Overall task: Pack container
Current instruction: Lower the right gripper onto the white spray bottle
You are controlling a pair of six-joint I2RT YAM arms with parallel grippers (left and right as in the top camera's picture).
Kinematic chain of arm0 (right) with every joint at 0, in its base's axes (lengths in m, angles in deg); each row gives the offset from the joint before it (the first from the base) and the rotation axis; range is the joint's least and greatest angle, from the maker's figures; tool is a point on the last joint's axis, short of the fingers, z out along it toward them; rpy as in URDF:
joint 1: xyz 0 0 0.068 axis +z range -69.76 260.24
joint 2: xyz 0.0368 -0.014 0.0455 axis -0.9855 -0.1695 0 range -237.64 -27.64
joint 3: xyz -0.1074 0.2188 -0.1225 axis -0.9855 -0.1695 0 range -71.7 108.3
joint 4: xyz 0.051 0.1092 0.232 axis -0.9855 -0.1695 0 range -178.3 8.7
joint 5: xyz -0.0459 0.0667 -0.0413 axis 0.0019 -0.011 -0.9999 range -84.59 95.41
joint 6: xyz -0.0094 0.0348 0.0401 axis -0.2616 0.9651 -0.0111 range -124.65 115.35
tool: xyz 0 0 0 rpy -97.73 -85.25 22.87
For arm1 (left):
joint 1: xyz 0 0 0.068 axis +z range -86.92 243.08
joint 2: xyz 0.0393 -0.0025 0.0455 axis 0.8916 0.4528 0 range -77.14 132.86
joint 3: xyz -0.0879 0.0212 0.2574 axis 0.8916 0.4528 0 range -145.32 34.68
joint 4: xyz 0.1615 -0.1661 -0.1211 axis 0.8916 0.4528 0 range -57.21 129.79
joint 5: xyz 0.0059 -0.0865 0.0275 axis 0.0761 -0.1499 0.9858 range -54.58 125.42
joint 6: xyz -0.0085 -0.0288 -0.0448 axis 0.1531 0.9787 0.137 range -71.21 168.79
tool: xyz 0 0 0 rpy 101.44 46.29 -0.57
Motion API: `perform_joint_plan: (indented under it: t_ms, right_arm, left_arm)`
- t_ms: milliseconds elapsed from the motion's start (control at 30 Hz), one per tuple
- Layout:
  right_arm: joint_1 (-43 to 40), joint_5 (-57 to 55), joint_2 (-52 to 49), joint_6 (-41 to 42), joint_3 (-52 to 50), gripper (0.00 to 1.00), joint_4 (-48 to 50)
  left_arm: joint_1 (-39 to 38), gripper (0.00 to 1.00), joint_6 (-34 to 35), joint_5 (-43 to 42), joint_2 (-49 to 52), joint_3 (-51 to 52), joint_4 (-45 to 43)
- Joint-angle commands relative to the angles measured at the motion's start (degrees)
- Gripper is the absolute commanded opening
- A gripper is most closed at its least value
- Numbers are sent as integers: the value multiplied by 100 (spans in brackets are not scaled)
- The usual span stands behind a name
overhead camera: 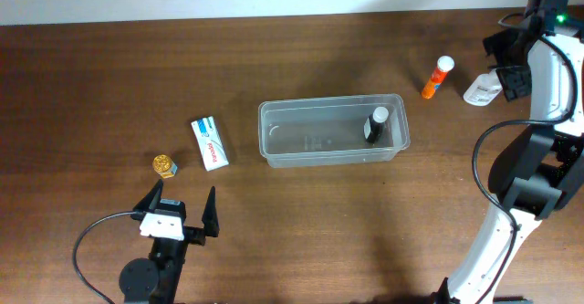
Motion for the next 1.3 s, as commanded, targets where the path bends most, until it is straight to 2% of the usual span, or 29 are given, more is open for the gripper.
perform_joint_plan:
  t_ms: [0, 767, 1267]
  right_arm:
    - [31, -155, -129, 264, 22, 98, -22]
    - [31, -136, -463, 328, 22, 100, -127]
    - [31, -136, -485, 522, 22, 72, -304]
  left_arm:
    - [44, 99, -83, -103, -48, 2, 42]
    - [44, 99, -83, -103, -48, 2, 42]
    - [44, 99, -83, -103, -48, 2, 42]
